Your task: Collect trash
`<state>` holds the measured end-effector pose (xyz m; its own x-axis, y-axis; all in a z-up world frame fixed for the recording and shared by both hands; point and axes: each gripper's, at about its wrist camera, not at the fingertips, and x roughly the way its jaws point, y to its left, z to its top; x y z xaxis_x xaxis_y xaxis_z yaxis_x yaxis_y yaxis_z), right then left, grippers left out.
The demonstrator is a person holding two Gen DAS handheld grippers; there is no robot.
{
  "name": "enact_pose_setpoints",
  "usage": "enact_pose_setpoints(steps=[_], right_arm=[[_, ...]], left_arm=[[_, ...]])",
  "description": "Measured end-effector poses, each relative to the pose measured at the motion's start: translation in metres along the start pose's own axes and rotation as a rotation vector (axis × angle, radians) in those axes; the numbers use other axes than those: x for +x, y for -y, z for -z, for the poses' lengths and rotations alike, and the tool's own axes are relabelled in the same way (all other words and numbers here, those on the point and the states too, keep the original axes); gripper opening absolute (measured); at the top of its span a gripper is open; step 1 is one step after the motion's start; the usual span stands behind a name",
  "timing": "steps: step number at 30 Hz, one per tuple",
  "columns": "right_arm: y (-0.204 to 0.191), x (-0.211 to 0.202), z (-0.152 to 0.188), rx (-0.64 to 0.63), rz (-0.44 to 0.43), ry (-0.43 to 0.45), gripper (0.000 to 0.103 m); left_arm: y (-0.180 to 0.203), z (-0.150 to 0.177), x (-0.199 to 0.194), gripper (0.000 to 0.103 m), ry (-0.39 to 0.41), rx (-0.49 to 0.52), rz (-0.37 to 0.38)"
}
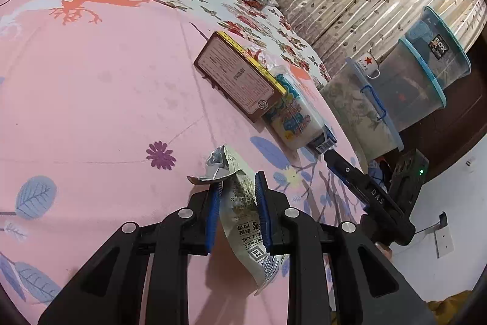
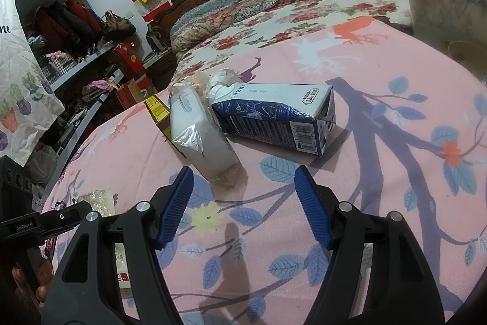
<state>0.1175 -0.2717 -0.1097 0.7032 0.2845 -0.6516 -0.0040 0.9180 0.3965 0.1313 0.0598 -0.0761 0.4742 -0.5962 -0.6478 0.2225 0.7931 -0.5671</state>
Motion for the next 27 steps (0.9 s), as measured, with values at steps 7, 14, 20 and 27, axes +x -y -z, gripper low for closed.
enact_pose_setpoints(steps=[7, 14, 20, 27], right_arm=[[-0.0001, -0.0008, 0.0001, -0.002, -0.005, 0.008, 0.07], [-0.0002, -0.0009, -0.0001, -0.004, -0.005, 0.009, 0.07], [-0.0006, -0.0018, -0.0006, -0.005, -0.007, 0.011, 0.07], [-0.0001, -0.0018, -0.0002, -0.005, -0.007, 0.011, 0.07]], left_arm=[[0.0027, 0.0028, 0.0038, 0.021, -0.009, 0.004, -0.003], [0.0007, 0.0045, 0.0086, 0.021, -0.024, -0.005, -0.004], [0.0009, 0.0046, 0.0089, 0.021, -0.022, -0.002, -0.003], [0.0011, 0.0045, 0.0086, 0.021, -0.023, -0.004, -0.002]])
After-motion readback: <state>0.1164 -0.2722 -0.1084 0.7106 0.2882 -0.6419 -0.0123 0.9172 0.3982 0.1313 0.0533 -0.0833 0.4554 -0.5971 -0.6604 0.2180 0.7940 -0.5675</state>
